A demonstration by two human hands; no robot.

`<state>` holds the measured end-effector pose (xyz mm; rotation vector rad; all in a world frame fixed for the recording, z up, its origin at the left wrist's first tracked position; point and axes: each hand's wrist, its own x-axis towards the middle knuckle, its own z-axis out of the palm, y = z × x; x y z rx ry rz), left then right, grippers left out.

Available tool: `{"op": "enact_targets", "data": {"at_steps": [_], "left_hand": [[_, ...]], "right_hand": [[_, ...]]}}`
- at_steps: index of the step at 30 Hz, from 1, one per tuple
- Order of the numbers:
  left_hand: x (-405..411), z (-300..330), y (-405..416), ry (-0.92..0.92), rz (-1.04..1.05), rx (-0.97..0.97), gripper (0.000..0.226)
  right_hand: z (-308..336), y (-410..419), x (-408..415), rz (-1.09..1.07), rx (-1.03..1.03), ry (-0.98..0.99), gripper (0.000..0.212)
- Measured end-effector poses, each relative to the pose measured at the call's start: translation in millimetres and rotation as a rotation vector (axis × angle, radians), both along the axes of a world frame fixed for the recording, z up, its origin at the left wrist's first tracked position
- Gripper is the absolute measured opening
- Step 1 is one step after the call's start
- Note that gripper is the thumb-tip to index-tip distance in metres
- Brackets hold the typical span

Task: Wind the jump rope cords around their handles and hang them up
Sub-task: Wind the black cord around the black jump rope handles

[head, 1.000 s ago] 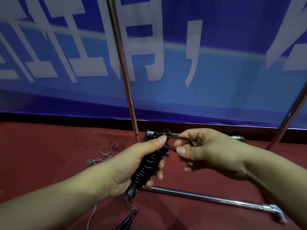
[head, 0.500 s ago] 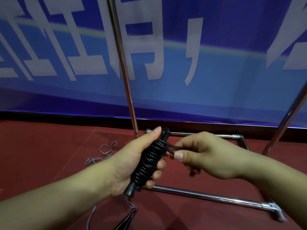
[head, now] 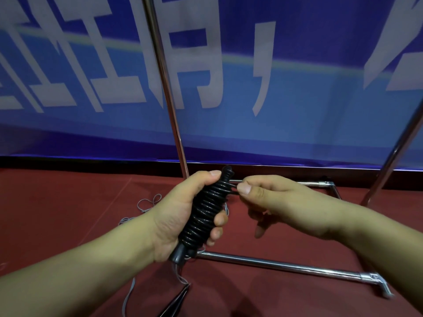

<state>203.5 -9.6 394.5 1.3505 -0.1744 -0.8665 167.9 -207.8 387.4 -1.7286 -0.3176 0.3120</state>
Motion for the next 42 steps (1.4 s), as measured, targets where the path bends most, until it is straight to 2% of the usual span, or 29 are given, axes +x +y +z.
{"op": "enact_targets", "data": {"at_steps": [4, 10, 13, 15, 19, 20, 24, 28, 30, 33, 35, 37, 42], "left_hand": [[1, 1, 1, -0.025, -0.042, 0.011, 0.040], [0, -1, -1, -0.064, -0.094, -0.046, 0.053], [-1, 1, -4, -0.094, -0.095, -0.058, 0.039], [-2, 2, -5, -0.137, -0.091, 0.007, 0.038], [0, -5, -1, -0.236, -0.072, 0.143, 0.067], [0, -7, -1, -0.268, -0.075, 0.158, 0.065], [-1, -9, -2, -0.374, -0.078, 0.166, 0.028], [4, -14, 1, -0.391, 0.020, 0.161, 0.021], [8, -14, 1, -0.378, 0.043, 0.136, 0.024], [14, -18, 2, -0.340, 0.063, 0.085, 0.058], [16, -19, 3, -0.323, 0.085, 0.047, 0.071], [18, -18, 2, -0.301, 0.116, 0.020, 0.072], [19, -14, 1, -0.347, 0.114, 0.062, 0.057]], "right_hand": [[0, 0, 1, -0.004, -0.040, -0.114, 0.037], [3, -7, 2, 0.082, 0.023, -0.060, 0.040], [0, -11, 7, 0.043, -0.013, -0.079, 0.038], [-4, -11, 10, -0.011, -0.088, -0.125, 0.038], [-19, -8, 13, -0.125, -0.234, -0.178, 0.037], [-22, -8, 14, -0.134, -0.254, -0.172, 0.038], [-23, -9, 11, -0.151, -0.286, -0.136, 0.037], [-22, -7, 7, -0.172, -0.322, -0.150, 0.036], [-24, -4, 7, -0.203, -0.272, -0.140, 0.037], [-25, 2, 8, -0.252, -0.125, -0.100, 0.036], [-23, 5, 9, -0.265, -0.044, -0.083, 0.036], [-19, 8, 10, -0.273, 0.035, -0.058, 0.033], [-15, 17, 10, -0.244, 0.272, 0.063, 0.030]]}}
